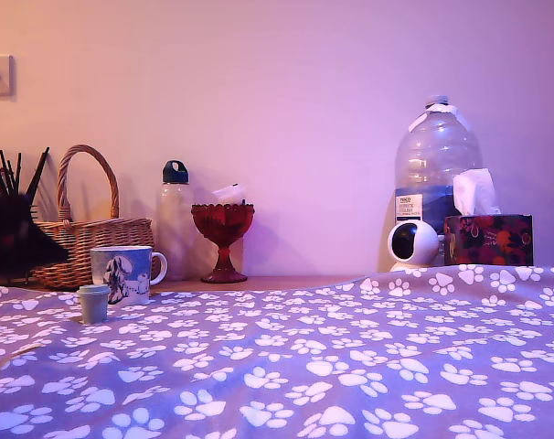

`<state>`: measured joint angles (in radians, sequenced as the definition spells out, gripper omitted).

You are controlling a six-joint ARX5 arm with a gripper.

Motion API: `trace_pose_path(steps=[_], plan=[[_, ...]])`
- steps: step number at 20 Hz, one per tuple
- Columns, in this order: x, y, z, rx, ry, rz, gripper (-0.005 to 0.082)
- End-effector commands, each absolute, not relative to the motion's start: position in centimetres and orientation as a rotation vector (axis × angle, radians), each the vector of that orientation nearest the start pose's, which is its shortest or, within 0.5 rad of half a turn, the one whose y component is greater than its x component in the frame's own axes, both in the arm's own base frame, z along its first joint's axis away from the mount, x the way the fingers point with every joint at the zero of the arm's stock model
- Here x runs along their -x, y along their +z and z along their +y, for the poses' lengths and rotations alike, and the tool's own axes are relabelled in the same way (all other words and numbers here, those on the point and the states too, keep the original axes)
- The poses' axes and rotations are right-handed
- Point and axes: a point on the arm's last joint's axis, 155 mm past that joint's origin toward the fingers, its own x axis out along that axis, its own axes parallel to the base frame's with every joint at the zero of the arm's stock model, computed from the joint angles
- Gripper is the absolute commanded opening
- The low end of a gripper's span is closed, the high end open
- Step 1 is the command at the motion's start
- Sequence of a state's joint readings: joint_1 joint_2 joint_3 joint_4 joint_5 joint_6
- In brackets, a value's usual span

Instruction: Pick the coffee capsule and then drop it inside the coffee cup in front of you

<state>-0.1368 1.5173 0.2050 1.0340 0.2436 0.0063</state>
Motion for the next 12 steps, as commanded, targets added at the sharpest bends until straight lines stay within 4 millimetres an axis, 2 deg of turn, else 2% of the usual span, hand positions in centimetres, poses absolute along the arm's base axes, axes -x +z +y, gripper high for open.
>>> trace_pose_path(steps=[1,5,12], plan=[[-36.7,8.3,-9.7,0.002,-0.384,0.253,0.0612],[-39.4,7.6,-9.8,0.003,-0.377,0.266,0.0612],[-43.4,5.1,-9.4,-0.006,-0.360,0.306,0.0612]])
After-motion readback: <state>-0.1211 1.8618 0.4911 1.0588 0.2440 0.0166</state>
